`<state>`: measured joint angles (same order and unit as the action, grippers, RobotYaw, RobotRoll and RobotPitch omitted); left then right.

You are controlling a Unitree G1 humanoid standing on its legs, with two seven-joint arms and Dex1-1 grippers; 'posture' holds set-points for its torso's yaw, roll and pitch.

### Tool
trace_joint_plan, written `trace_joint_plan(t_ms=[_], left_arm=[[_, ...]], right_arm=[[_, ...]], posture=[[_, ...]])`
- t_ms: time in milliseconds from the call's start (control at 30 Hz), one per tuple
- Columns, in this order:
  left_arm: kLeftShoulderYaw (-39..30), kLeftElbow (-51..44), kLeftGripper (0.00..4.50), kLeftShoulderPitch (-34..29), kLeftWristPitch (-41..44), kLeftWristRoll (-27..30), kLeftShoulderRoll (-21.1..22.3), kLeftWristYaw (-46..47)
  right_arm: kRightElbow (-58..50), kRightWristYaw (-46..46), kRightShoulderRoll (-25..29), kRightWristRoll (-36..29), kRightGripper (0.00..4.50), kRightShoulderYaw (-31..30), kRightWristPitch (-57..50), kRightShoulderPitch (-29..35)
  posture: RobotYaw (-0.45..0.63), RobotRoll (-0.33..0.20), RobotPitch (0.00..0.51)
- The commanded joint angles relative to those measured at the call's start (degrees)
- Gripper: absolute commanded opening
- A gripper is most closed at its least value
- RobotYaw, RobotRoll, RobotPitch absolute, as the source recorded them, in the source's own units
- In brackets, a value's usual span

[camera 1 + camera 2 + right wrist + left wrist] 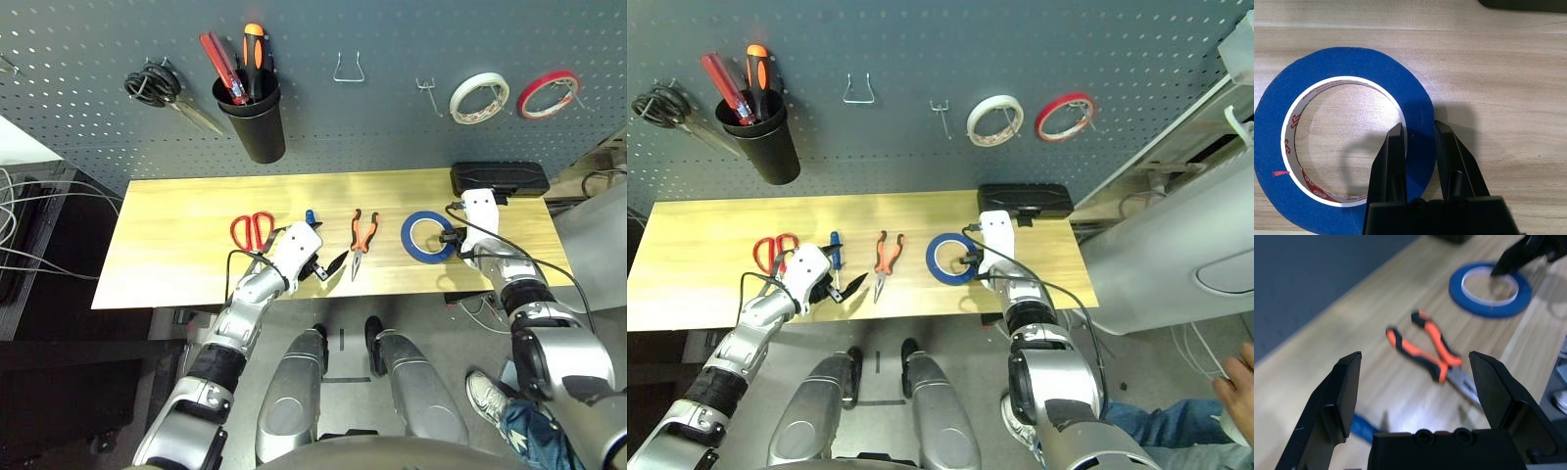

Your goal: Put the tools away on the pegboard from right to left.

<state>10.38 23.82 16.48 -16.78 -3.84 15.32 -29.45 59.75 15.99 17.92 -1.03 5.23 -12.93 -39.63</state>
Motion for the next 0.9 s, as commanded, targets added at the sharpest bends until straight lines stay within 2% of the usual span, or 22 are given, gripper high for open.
trace_joint_plan(t_ms=[33, 233, 433, 667, 900], left_arm=[[0.2, 0.8, 4.5, -0.7, -4.1, 0.9, -0.2, -1.1], [-0.6, -1.7, 4.5, -0.8, -9.8, 2.8, -0.4, -1.2], [-0.8, -5.5, 4.5, -0.9, -11.3, 3.6, -0.4, -0.7], [-0.6, -10.3, 4.5, -0.9, -10.3, 3.6, -0.7, 0.1], [-0.7, -10.7, 4.5, 0.0, -9.9, 3.6, -0.9, 0.4]], right_arm=[[-1.3, 0.7, 0.5, -0.5, 0.73, 0.4, 0.9, 1.2], [-11.5, 4.1, 0.8, -0.8, 0.73, -0.8, 4.0, 3.4], [-23.3, 5.6, 0.9, -1.2, 0.73, -0.6, 7.3, 6.3], [-30.5, 6.6, 1.0, -0.7, 0.73, -1.2, 14.7, 8.5], [-30.9, 7.0, 1.0, -0.7, 0.73, -1.1, 25.0, 8.7]], posture=[[0.09, 0.0, 0.284], [0.08, 0.0, 0.235], [0.07, 0.0, 0.212], [0.06, 0.0, 0.206], [0.05, 0.0, 0.206]])
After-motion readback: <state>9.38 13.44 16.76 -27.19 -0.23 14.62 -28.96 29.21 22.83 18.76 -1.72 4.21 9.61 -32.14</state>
